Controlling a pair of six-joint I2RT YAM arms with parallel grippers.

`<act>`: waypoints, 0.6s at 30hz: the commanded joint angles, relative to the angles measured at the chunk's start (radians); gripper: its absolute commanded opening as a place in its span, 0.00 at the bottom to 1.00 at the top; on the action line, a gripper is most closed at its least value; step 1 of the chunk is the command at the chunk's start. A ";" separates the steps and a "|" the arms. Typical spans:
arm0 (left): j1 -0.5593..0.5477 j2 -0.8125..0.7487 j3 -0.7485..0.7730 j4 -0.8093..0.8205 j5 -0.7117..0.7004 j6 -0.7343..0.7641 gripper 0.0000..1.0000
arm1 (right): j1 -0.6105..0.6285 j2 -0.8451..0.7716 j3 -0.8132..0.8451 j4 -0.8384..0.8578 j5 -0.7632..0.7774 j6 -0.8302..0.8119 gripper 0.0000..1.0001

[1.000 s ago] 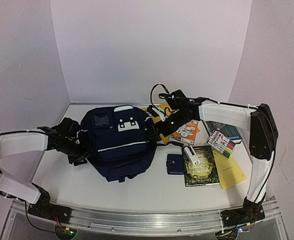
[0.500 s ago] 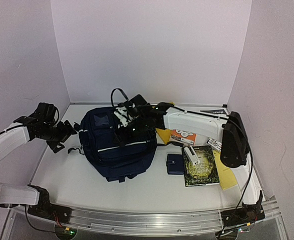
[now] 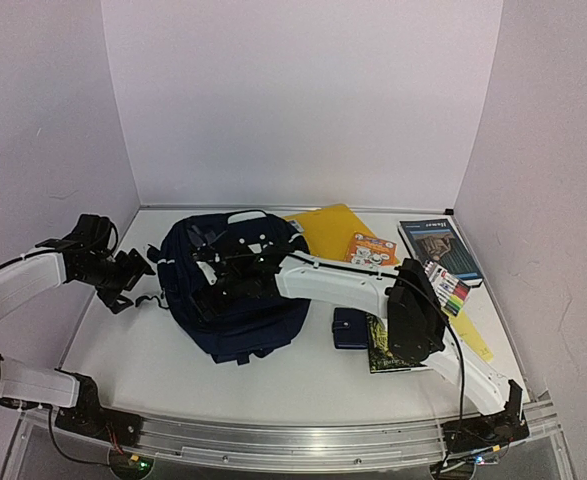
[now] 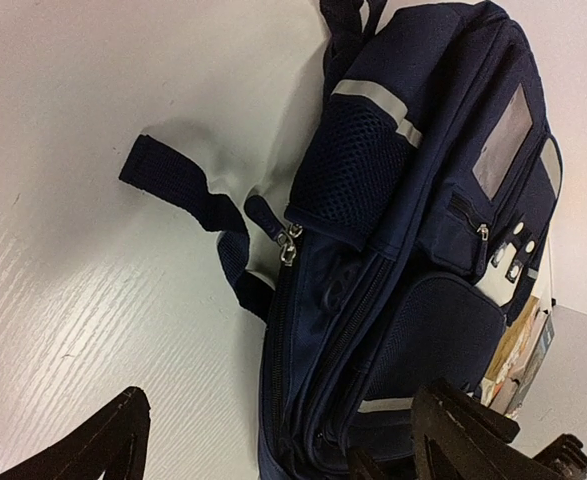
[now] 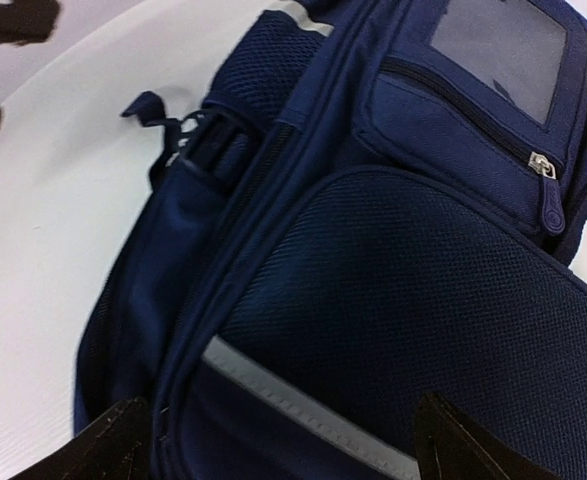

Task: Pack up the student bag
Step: Adjust the student bag at the center of the board.

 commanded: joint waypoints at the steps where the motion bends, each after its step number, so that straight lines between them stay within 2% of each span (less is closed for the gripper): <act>1: 0.009 -0.009 -0.030 0.066 0.025 -0.029 0.91 | 0.033 0.060 0.076 0.053 0.162 -0.012 0.93; 5: 0.011 -0.013 -0.033 0.060 0.014 -0.034 0.91 | 0.048 0.095 0.070 0.055 0.232 -0.023 0.90; 8: 0.013 -0.012 -0.033 0.056 0.011 -0.021 0.91 | 0.048 0.110 0.050 0.056 0.264 -0.042 0.78; 11: 0.021 -0.004 -0.033 0.055 0.017 -0.008 0.91 | 0.048 0.102 0.033 0.054 0.276 -0.056 0.60; 13: 0.029 0.003 -0.036 0.061 0.027 -0.001 0.91 | 0.047 0.072 0.011 0.054 0.250 -0.054 0.55; 15: 0.035 0.007 -0.039 0.072 0.042 0.003 0.91 | 0.048 0.022 -0.012 0.052 0.193 -0.050 0.76; 16: 0.035 0.010 -0.039 0.075 0.049 0.005 0.91 | 0.049 0.004 -0.016 0.053 0.174 -0.044 0.83; 18: 0.035 0.013 -0.036 0.081 0.056 0.007 0.90 | 0.049 -0.022 -0.009 0.053 0.143 -0.029 0.86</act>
